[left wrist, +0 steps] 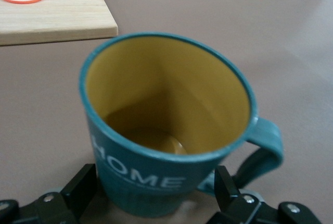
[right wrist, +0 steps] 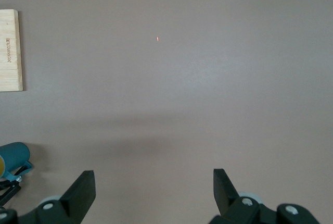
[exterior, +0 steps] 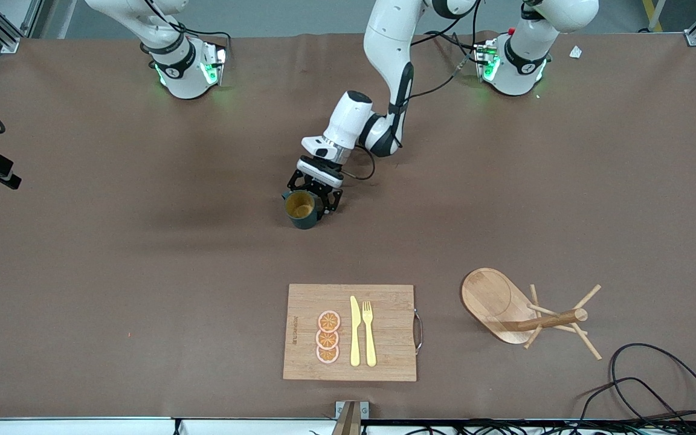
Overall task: Transfer cup from left to right arm and place
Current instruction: 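Carry the mug toward the right arm and lower it onto the table, then open the left gripper and lift it while the right gripper approaches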
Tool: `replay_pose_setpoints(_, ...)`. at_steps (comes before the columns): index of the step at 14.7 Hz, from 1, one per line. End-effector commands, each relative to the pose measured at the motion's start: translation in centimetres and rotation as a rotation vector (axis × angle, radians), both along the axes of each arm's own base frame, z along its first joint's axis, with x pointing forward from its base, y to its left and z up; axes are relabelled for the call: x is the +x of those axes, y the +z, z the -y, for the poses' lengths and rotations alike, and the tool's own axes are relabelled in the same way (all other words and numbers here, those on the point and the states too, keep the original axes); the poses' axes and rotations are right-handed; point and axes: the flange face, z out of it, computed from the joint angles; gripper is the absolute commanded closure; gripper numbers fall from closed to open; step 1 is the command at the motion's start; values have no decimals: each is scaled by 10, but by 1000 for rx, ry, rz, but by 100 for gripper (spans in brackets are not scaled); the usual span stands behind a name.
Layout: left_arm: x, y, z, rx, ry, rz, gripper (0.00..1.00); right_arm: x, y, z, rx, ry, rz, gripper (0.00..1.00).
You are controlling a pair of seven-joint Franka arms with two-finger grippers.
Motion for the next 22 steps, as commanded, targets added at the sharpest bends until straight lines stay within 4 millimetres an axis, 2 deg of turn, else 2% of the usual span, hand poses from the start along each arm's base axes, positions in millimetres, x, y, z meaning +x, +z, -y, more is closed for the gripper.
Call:
replay_pose_setpoints(1,-8,11,-1,1,-1,-10,1,-3,0,4,5,-6,5,0)
replay_pose_setpoints(3,-10,22,-2,-12,9,-22,1,-3,0,3,6,-4,4,0)
replay_pose_setpoints(6,-28,30,-16,8,21,-56,1,-3,-4,2,10,-13,-12,0)
replay_pose_setpoints(9,-33,37,-29,28,31,-83,1,-1,-8,-14,12,7,-23,0)
replay_pose_setpoints(15,-30,105,-31,-3,44,-238,1,0,-52,-65,81,0,-102,0)
replay_pose_setpoints(17,-18,127,-37,-10,58,-290,1,-1,-66,-84,80,14,-121,0)
replay_pose_setpoints(19,3,154,-46,-19,79,-334,1,-3,-92,-112,77,-37,-136,0)
replay_pose_setpoints(22,52,199,-71,22,96,-418,1,-12,-128,-147,71,-36,-153,0)
